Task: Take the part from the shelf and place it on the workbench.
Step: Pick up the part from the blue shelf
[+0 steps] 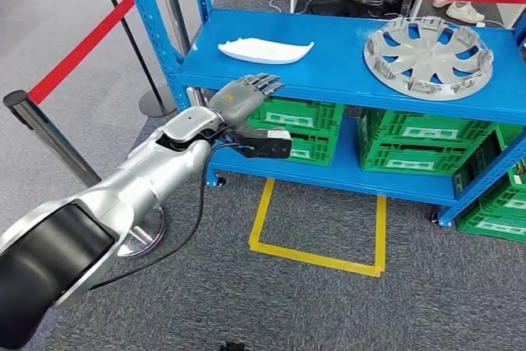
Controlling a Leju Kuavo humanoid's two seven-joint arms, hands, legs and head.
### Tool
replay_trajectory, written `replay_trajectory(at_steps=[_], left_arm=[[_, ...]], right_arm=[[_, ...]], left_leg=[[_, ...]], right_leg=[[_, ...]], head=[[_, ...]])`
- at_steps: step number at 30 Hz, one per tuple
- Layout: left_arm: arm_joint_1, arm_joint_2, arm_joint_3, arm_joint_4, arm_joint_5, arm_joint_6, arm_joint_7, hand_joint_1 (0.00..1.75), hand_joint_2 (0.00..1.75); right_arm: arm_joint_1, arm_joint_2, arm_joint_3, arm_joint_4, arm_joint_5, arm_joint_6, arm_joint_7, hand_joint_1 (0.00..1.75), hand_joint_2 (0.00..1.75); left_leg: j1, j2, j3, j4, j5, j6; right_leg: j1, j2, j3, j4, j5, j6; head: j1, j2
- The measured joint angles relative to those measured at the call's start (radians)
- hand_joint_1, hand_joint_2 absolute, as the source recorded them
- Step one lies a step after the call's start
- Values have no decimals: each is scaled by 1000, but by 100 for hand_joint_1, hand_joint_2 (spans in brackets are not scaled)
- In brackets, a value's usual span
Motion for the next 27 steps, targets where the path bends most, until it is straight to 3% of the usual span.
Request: replay_trajectory(at_steps=[1, 3, 5, 9, 10, 14, 22, 24, 25, 27], left_arm=[[0, 0, 0, 0, 0, 0, 0, 0, 0], [-3, 0, 0, 0, 0, 0, 0, 0, 0], [-7, -1, 0, 0, 0, 0, 0, 0, 0], [-8, -4, -1, 0, -1, 0, 1, 0, 0], [-8, -5, -1, 0, -1, 0, 1, 0, 0], [-6, -8, -2, 0, -2, 0, 2, 0, 0], [-4, -8, -2, 0, -2, 0, 2, 0, 0], [-1, -9, -2, 0, -4, 0, 2, 0, 0], [0, -9, -2, 1, -5, 0, 2, 0, 0], [-2, -9, -3, 1, -7, 0, 2, 0, 0]], right_arm=[[0, 0, 0, 0, 0, 0, 0, 0, 175], [0, 0, 0, 0, 0, 0, 0, 0, 175], [0, 0, 0, 0, 0, 0, 0, 0, 175], [1, 0, 0, 0, -1, 0, 0, 0, 175], [1, 0, 0, 0, -1, 0, 0, 0, 175], [-1, 0, -1, 0, -3, 0, -2, 0, 175], [-2, 0, -1, 0, -4, 0, -3, 0, 175], [-1, 0, -2, 0, -3, 0, -2, 0, 175], [0, 0, -2, 0, -3, -1, -2, 0, 175], [2, -1, -4, 0, -3, -1, -2, 0, 175]], left_leg=[[0, 0, 9, -32, 33, 2], [-1, 1, 64, -159, 113, 9], [-3, 2, 109, -257, 140, 15], [-3, 1, 125, -285, 130, 33], [-1, 1, 128, -288, 129, 39], [-3, 0, 135, -289, 122, 52], [-3, 0, 137, -289, 121, 53], [-4, 0, 142, -288, 116, 52], [-4, -2, 150, -288, 110, 48], [-6, -3, 152, -263, 83, 29]], right_leg=[[0, 1, 5, 0, -3, 1], [1, 2, 15, 0, -11, 7], [5, 2, 19, 1, -18, 16], [5, 0, 19, 0, -30, 37], [5, -1, 6, 28, -47, 41], [7, -2, -106, 247, -139, 45], [8, -2, -128, 283, -147, 46], [8, -2, -138, 281, -121, 46], [8, -2, -113, 215, -77, 46], [6, 0, -47, 66, -5, 29]], head=[[0, 0], [0, 0], [1, 0], [3, 0], [5, 0], [11, 0], [11, 0], [12, 0], [12, 0], [8, 0]])
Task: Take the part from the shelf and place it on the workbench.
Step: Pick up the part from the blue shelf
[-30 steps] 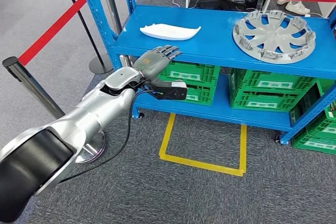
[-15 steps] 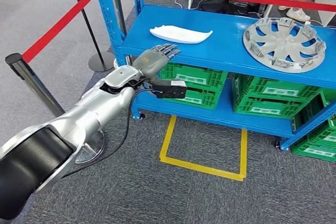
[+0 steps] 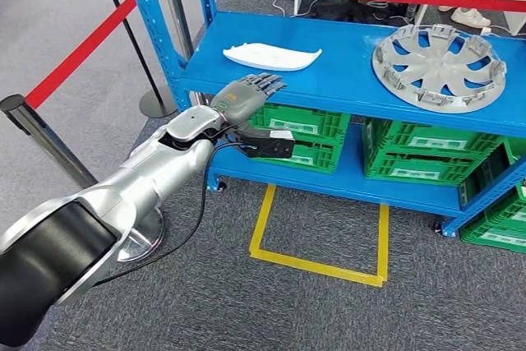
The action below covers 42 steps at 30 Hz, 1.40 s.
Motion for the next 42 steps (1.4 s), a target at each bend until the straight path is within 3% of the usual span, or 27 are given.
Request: replay_trajectory(at_steps=[1, 2, 4, 5, 6, 7, 8, 10, 12, 15, 16, 18, 20, 21, 22, 24, 25, 26, 29, 31, 34, 35, 36, 37, 39, 40, 42], left_arm=[[-2, 0, 0, 0, 0, 0, 0, 0, 0], [-3, 1, -1, 0, -1, 0, 0, 0, 0], [-1, 1, -1, 0, -1, 0, 0, 0, 0], [0, 2, -2, 0, -1, -1, 0, 0, 0], [0, 2, -2, 0, -1, -1, 0, 0, 0], [0, 2, -2, 0, -1, -1, 0, 0, 0], [-2, 2, -2, 0, -1, -1, 0, 0, 0], [-8, 1, -2, 0, -1, -1, 0, 0, 0], [-10, -1, -3, 0, -1, -2, 0, 0, 0], [-10, -1, -3, 1, -2, -2, 1, 0, 0], [-11, -2, -3, 1, -2, -2, 1, 0, 0], [-10, -5, -3, 2, -2, -2, 1, 0, 0], [-6, -6, -4, 2, -2, -2, 1, 0, 0], [-5, -6, -4, 2, -2, -2, 1, 0, 0], [-4, -7, -4, 2, -2, -2, 1, 0, 0], [-5, -7, -4, 2, -2, -2, 1, 0, 0], [-6, -7, -4, 3, -2, -2, 1, 0, 0], [-7, -7, -4, 3, -2, -2, 1, 0, 0], [-8, -7, -4, 3, -2, -2, 1, 0, 0], [-11, -7, -4, 3, -2, -1, 1, 0, 0], [-10, -6, -4, 3, -2, -1, 1, 0, 0], [-8, -6, -4, 4, -2, -1, 1, 0, 0], [-6, -6, -4, 4, -2, -1, 1, 0, 0], [-5, -6, -4, 5, -2, -1, 1, 0, 0], [-8, -5, -4, 5, -2, -1, 1, 0, 0], [-10, -6, -4, 5, -2, -1, 1, 0, 0], [-13, -7, -4, 5, -2, -1, 1, 0, 0]], right_arm=[[0, 0, -1, 0, 0, 0, 0, 0, 175], [-1, 0, -1, 0, 0, 0, 0, 0, 175], [-1, 0, -1, 0, 0, 0, 0, 0, 175], [-1, 0, -1, 0, 0, 0, 0, 0, 175], [-1, 0, -2, 0, 0, 0, 0, 0, 175], [-1, 0, -2, 0, 0, 0, 0, 0, 175], [-1, 0, -3, 0, 0, 0, 0, 0, 175], [-1, 0, -4, 0, 0, 0, 0, 0, 175], [-2, 0, -6, 0, 0, 0, 0, 0, 175], [0, 0, -8, 0, 0, 0, 0, 0, 175], [-1, 0, -8, 0, 0, 0, 0, 0, 175], [-2, 0, -9, 0, -1, 0, 0, 0, 175], [-3, -1, -10, 0, -2, -1, -1, 0, 175], [-3, -1, -10, 0, -2, -1, -1, 0, 175], [-2, -1, -10, 0, -2, -1, -1, 0, 175], [-1, -1, -11, 0, -2, -1, 0, 0, 175], [-1, -1, -11, 0, -2, -1, 0, 0, 175], [-2, -1, -11, 0, -2, -1, 0, 0, 175], [-1, 0, -11, 0, -2, -1, 0, 0, 175], [-1, -1, -12, 0, -2, -1, 0, 0, 175], [-2, -1, -13, 0, -2, -1, 0, 0, 175], [-2, -1, -13, 0, -2, -1, 0, 0, 175], [-2, -1, -13, 0, -2, -1, 0, 0, 175], [-2, -1, -13, 0, -2, -1, 0, 0, 175], [-2, -1, -14, 0, -2, -1, 0, 0, 175], [-2, -1, -14, 0, -2, -1, 0, 0, 175], [-3, -1, -14, 0, -2, -1, 0, 0, 175]], left_leg=[[0, 0, -17, 43, -26, -13], [0, 1, -51, 106, -55, -22], [3, 3, -127, 237, -99, -30], [5, 3, -148, 262, -94, -30], [6, 3, -148, 249, -70, -29], [6, 4, -130, 202, -32, -28], [7, 5, -101, 134, 11, -27], [5, 7, -47, 22, 51, -22], [3, 6, -30, -14, 46, -12], [5, 5, -27, -20, 43, 8], [6, 5, -24, -22, 43, 14], [5, 4, -20, -22, 39, 22], [3, 3, -15, -22, 34, 25], [2, 2, -11, -22, 30, 25], [2, 2, -5, -22, 26, 23], [0, 0, 7, -21, 16, 16], [-1, -1, 9, -19, 13, 12], [-3, -2, 8, -19, 11, 8], [-3, -2, 8, -20, 7, -6], [-2, 1, -8, 16, -17, -18], [2, 3, -109, 200, -90, -31], [3, 3, -141, 248, -99, -33], [4, 3, -155, 261, -87, -33], [5, 3, -150, 237, -57, -32], [6, 5, -99, 115, 23, -29], [6, 5, -71, 53, 46, -25], [4, 6, -42, -10, 55, -14]], right_leg=[[-2, 0, 32, -62, 22, -11], [-3, 1, 37, -68, 17, -23], [-5, -1, 43, -69, 13, -29], [-5, -1, 45, -69, 11, -29], [-5, 0, 48, -69, 9, -29], [-6, 1, 53, -69, 6, -27], [-7, 2, 57, -69, 2, -24], [-4, 4, 60, -67, -5, -14], [-1, 4, 60, -70, -7, -4], [-3, 1, 53, -55, -23, 10], [-3, 0, 34, -17, -43, 12], [-1, -1, -33, 113, -99, 14], [1, -1, -94, 212, -118, 14], [2, -1, -99, 207, -98, 14], [2, -1, -85, 164, -61, 12], [2, -2, -24, 24, 16, 9], [1, -2, 0, -27, 33, 7], [2, -1, 14, -57, 38, 5], [2, 3, 20, -68, 29, -8], [-2, 3, 26, -70, 27, -19], [-3, 1, 35, -71, 20, -29], [-3, 0, 38, -71, 17, -30], [-3, 0, 42, -71, 14, -31], [-4, 1, 46, -71, 11, -30], [-4, 3, 55, -71, 4, -25], [-2, 5, 57, -69, 0, -20], [1, 5, 57, -70, -5, -10]], head=[[-3, 0], [-6, 0], [-8, 0], [-8, 0], [-8, 0], [-8, 0], [-8, 0], [-9, 0], [-8, 0], [-4, 0], [-2, 0], [2, 0], [2, 0], [2, 0], [2, 0], [3, 0], [4, 0], [3, 0], [-1, 0], [-5, 0], [-10, 0], [-10, 0], [-10, 0], [-10, 0], [-10, 0], [-10, 0], [-8, 0]])
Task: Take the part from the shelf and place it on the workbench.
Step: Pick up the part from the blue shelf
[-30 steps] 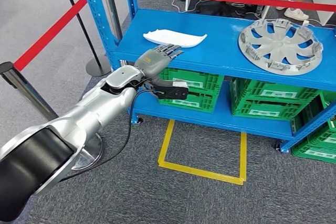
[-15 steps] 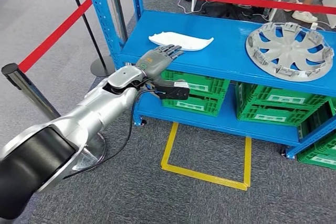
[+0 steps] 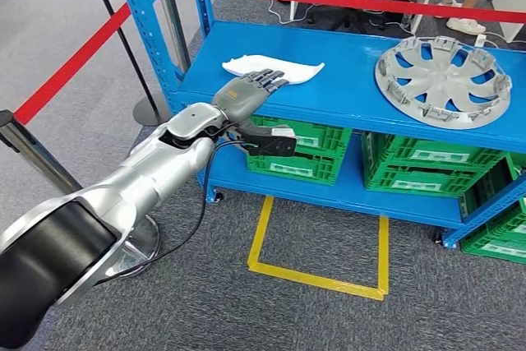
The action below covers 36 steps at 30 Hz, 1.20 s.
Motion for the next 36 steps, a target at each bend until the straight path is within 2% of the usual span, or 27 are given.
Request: replay_trajectory(at_steps=[2, 4, 5, 7, 8, 9, 10, 12, 13, 14, 15, 17, 19, 20, 22, 23, 24, 25, 26, 28, 29, 31, 34, 36], left_arm=[[1, 0, 0, 0, 0, 0, 0, 0, 0], [0, 0, 0, 0, 0, 0, 0, 0, 0], [-1, -1, 0, 0, 0, 0, 0, 0, 0], [2, -3, 0, 1, 0, 0, 0, 0, 0], [5, -4, 0, 1, 0, 0, 0, 0, 0], [7, -4, 0, 2, 0, 0, 0, 0, 0], [9, -4, 0, 2, 0, 0, 0, 0, 0], [9, -5, 0, 2, 0, 0, 0, 0, 0], [8, -5, 0, 2, 0, 0, 0, 0, 0], [7, -6, 0, 2, 0, 0, 0, 0, 0], [6, -6, 0, 2, 0, 0, 0, 0, 0], [5, -6, 0, 2, 0, 0, 0, 0, 0], [3, -7, 0, 2, 0, 1, 0, 0, 0], [1, -7, 0, 2, 0, 1, 0, 0, 0], [0, -7, 0, 3, 0, 1, 0, 0, 0], [2, -7, 0, 3, 0, 1, 0, 0, 0], [3, -7, 0, 3, 0, 0, 0, 0, 0], [4, -7, 0, 3, 0, 0, 0, 0, 0], [4, -7, 0, 3, 0, 0, 0, 0, 0], [0, -7, 0, 3, 0, 0, 0, 0, 0], [-3, -8, 0, 3, 0, 0, 0, 0, 0], [-6, -10, 0, 3, 0, 0, 0, 0, 0], [-8, -10, 0, 3, 0, 0, 0, 0, 0], [-9, -11, 0, 3, 0, 0, 0, 0, 0]], right_arm=[[1, 0, 0, 0, 0, 0, 0, 0, 175], [2, 0, 0, 0, -1, 0, 0, 0, 175], [2, 0, 0, 0, -1, 0, 0, 0, 175], [0, 0, 0, 0, -2, 0, -1, 0, 175], [-1, 0, 0, 0, -3, 0, -2, 0, 175], [-1, 0, 0, 0, -3, 0, -2, 0, 175], [0, -1, 0, 0, -3, 0, -2, 0, 175], [2, -2, 0, 0, -3, 0, -1, 0, 175], [2, -2, 0, 0, -3, 0, -1, 0, 175], [1, -3, 0, 0, -3, 0, -1, 0, 175], [0, -3, 0, 1, -3, 0, -1, 0, 175], [0, -3, 0, 1, -4, 0, -1, 0, 175], [1, -3, -1, 1, -4, -1, -2, 0, 175], [0, -3, -1, 1, -4, -2, -3, 0, 175], [-1, -3, -1, 1, -4, -3, -5, 0, 175], [-1, -3, -1, 1, -4, -3, -6, 0, 175], [-1, -3, -1, 1, -4, -4, -6, 0, 175], [-1, -3, -1, 1, -4, -4, -6, 0, 175], [-1, -3, -1, 1, -4, -4, -7, 0, 175], [-1, -3, -1, 1, -4, -4, -8, 0, 175], [-1, -3, -1, 1, -4, -4, -8, 0, 175], [-1, -3, -1, 1, -3, -5, -8, 0, 175], [0, -3, -1, 1, -3, -5, -8, 0, 175], [-1, -3, -1, 1, -3, -5, -9, 0, 175]], left_leg=[[0, -1, 4, -7, -6, 13], [2, -2, 9, -12, -8, 26], [3, -2, 13, -14, -9, 31], [1, -3, 19, -14, -14, 38], [0, -3, 22, -13, -17, 39], [0, -3, 26, -13, -21, 39], [0, -3, 32, -13, -25, 38], [1, -4, 45, -12, -35, 33], [-1, -5, 49, -10, -40, 28], [-3, -6, 51, -9, -43, 23], [-5, -6, 51, -9, -44, 19], [-6, -7, 50, -10, -46, 10], [-4, -5, 42, 9, -62, -1], [-3, -4, 24, 46, -82, -7], [-2, -2, -46, 176, -134, -14], [-1, -2, -83, 237, -151, -16], [-1, -2, -108, 271, -152, -16], [0, -2, -114, 269, -133, -15], [0, -2, -100, 228, -98, -13], [-1, -1, -37, 94, -24, -7], [-1, -1, -10, 39, -5, -3], [-4, -1, 10, -4, -5, 6], [-1, -2, 15, -13, -7, 25], [1, -2, 21, -17, -8, 34]], right_leg=[[0, -1, 0, -4, -3, 10], [-1, -4, -13, 27, -26, 19], [-1, -5, -35, 74, -50, 21], [1, -6, -103, 212, -107, 23], [1, -6, -136, 267, -121, 24], [2, -6, -153, 288, -115, 24], [1, -6, -150, 268, -88, 25], [0, -8, -100, 139, -4, 24], [-1, -8, -69, 72, 24, 24], [-1, -7, -48, 28, 39, 21], [0, -6, -39, 8, 40, 18], [1, -3, -36, 5, 35, 6], [-1, -3, -31, 2, 33, -5], [-3, -3, -28, 1, 31, -10], [-4, -4, -23, 1, 27, -17], [-4, -5, -20, 1, 24, -19], [-4, -6, -18, 1, 22, -21], [-4, -5, -14, 1, 20, -21], [-4, -4, -10, 1, 17, -20], [-2, -2, -1, 2, 9, -14], [-1, -1, 1, 3, 5, -10], [2, 0, 2, 0, 1, 1], [0, -3, -1, 9, -11, 16], [0, -6, -44, 96, -57, 23]], head=[[1, 0], [4, 0], [7, 0], [12, 0], [13, 0], [13, 0], [13, 0], [14, 0], [15, 0], [15, 0], [14, 0], [11, 0], [8, 0], [6, 0], [2, 0], [1, 0], [1, 0], [1, 0], [1, 0], [1, 0], [2, 0], [4, 0], [7, 0], [12, 0]])
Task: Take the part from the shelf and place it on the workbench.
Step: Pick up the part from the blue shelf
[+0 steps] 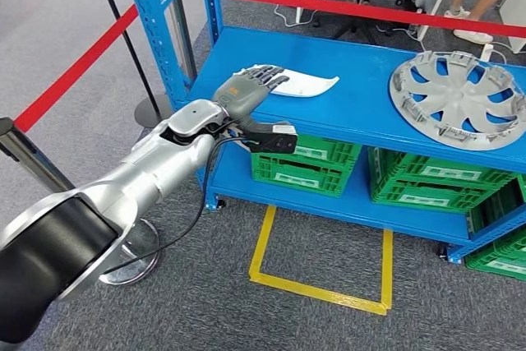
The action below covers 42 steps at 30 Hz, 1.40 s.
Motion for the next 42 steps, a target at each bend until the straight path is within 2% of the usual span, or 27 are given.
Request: replay_trajectory(at_steps=[2, 3, 4, 5, 7, 8, 10, 13, 15, 17, 18, 19, 20, 22, 24, 27, 29, 30, 32, 33, 34, 35, 37, 38, 39, 40, 42], left_arm=[[2, -1, 0, 0, 0, 0, 0, 0, 0], [5, -1, 0, 0, 0, -1, 0, 0, 0], [6, -1, 0, 0, 0, -1, 0, 0, 0], [7, -2, 0, 0, 0, -1, -1, 0, 0], [7, -3, 0, 0, 0, -1, -1, 0, 0], [6, -3, 0, 0, 0, -1, -1, 0, 0], [5, -4, -1, 0, 0, -1, -1, 0, 0], [4, -4, -1, 0, 0, -1, -1, 0, 0], [3, -4, 0, 0, 0, 0, -1, 0, 0], [5, -3, 0, 0, 0, -1, -1, 0, 0], [8, -3, -1, 1, 0, -1, -1, 0, 0], [10, -3, -1, 1, 0, -1, -1, 0, 0], [11, -3, -1, 1, 0, -1, -1, 0, 0], [10, -2, 0, 1, 0, -1, -1, 0, 0], [6, -3, 0, 1, 0, -1, -1, 0, 0], [6, -2, 0, 1, 0, -3, -2, 0, 0], [3, 1, 0, 1, 0, -5, -2, 0, 0], [2, 2, 0, 1, 0, -6, -2, 0, 0], [2, 2, 0, 1, 0, -8, -3, 0, 0], [4, 3, 0, 1, 0, -10, -3, 0, 0], [6, 3, 0, 1, 0, -11, -3, 0, 0], [7, 3, 0, 2, 0, -12, -3, 0, 0], [7, 3, 0, 2, 0, -14, -3, 0, 0], [6, 3, 0, 2, 0, -14, -3, 0, 0], [5, 3, 0, 2, 0, -14, -3, 0, 0], [4, 3, 0, 2, 0, -14, -3, 0, 0], [3, 3, 0, 2, 0, -14, -3, 0, 0]], right_arm=[[-1, 0, 0, 0, 0, 0, 0, 0, 175], [-1, 0, 0, 0, 0, -1, 0, 0, 175], [0, 0, 0, 0, 0, -2, -1, 0, 175], [0, 0, 0, 0, 0, -2, -1, 0, 175], [0, -1, 0, 0, 0, -3, -1, 0, 175], [0, -1, 0, 0, 0, -3, -1, 0, 175], [-1, -1, 0, 0, 0, -3, 0, 0, 175], [1, -1, 0, 0, 0, -3, 0, 0, 175], [1, -2, -1, 0, 0, -3, 0, 0, 175], [0, -2, -1, 0, 0, -3, 0, 0, 175], [0, -2, -1, 0, 0, -3, 0, 0, 175], [0, -2, -1, 0, 0, -3, 0, 0, 175], [1, -2, -1, 0, 0, -3, 0, 0, 175], [1, -2, -1, 0, 0, -3, 0, 0, 175], [0, -2, -1, 0, 0, -3, 0, 0, 175], [0, -2, -1, 0, 0, -2, 1, 0, 175], [1, -2, -1, 0, 0, -1, 2, 0, 175], [0, -2, -1, 0, 0, -1, 2, 0, 175], [-1, -2, -1, 0, 0, -1, 2, 0, 175], [-1, -2, -1, 0, 0, -1, 2, 0, 175], [0, -2, -1, 0, 0, -1, 3, 0, 175], [0, -2, -2, 0, 0, -1, 3, 0, 175], [1, -2, -2, 0, 0, 0, 4, 0, 175], [1, -1, -2, 0, 0, 0, 4, 0, 175], [0, -1, -2, 1, 0, 0, 4, 0, 175], [0, 0, -2, 1, 0, 0, 4, 0, 175], [0, 1, -2, 2, -1, 0, 4, 0, 175]], left_leg=[[-1, 0, 3, 1, -4, 5], [-2, -1, 5, 1, -7, 6], [-2, -1, 9, 1, -10, 6], [-2, -1, 14, 2, -14, 5], [-2, -2, 25, 3, -23, -2], [-4, -2, 28, 5, -27, -6], [-7, -3, 28, 6, -30, -15], [-6, -2, 25, 14, -41, -29], [-4, 0, -9, 87, -82, -40], [-3, 1, -84, 225, -137, -47], [-2, 1, -117, 277, -147, -48], [-1, 1, -134, 297, -138, -48], [-1, 1, -131, 277, -111, -47], [-1, 2, -76, 153, -32, -41], [-2, 2, -23, 40, 6, -34], [-4, 1, -9, 8, 2, -18], [-2, 0, -4, 2, 2, -7], [0, 0, -1, 0, 1, -2], [-1, -1, 3, 0, -3, 5], [-2, -1, 5, 0, -6, 6], [-2, -1, 8, 0, -9, 7], [-2, -1, 13, 1, -12, 6], [-1, -2, 25, 2, -22, 0], [-3, -3, 29, 4, -27, -5], [-4, -3, 31, 5, -30, -10], [-6, -4, 31, 6, -32, -14], [-7, -4, 30, 4, -34, -22]], right_leg=[[1, 0, -72, 134, -50, 3], [1, 0, -99, 176, -55, 4], [1, -1, -109, 179, -40, 4], [1, -1, -98, 142, -7, 4], [0, -2, -39, 7, 71, 4], [0, -1, -11, -50, 92, 2], [1, 0, 11, -94, 96, -5], [0, 2, 14, -98, 93, -23], [-4, 2, 21, -99, 90, -34], [-4, 0, 25, -99, 85, -40], [-4, 0, 28, -99, 83, -42], [-4, 0, 30, -99, 81, -42], [-4, 1, 33, -99, 79, -42], [-4, 3, 42, -99, 72, -38], [0, 5, 45, -98, 66, -29], [0, 5, 44, -103, 62, -13], [-1, 2, 33, -79, 44, -4], [-1, 1, 13, -37, 21, -1], [0, 0, -56, 99, -35, 2], [0, 0, -90, 158, -51, 3], [1, 0, -111, 187, -48, 3], [1, -1, -111, 173, -25, 4], [-1, -2, -58, 44, 57, 4], [-1, -2, -25, -25, 85, 4], [-1, -2, -1, -73, 100, 2], [-1, 0, 10, -94, 100, -1], [0, 3, 12, -98, 94, -14]], head=[[2, 0], [2, 0], [2, 0], [2, 0], [3, 0], [3, 0], [1, 0], [-3, 0], [-7, 0], [-9, 0], [-9, 0], [-9, 0], [-9, 0], [-10, 0], [-9, 0], [-6, 0], [-4, 0], [-1, 0], [3, 0], [4, 0], [4, 0], [4, 0], [4, 0], [5, 0], [5, 0], [4, 0], [0, 0]])
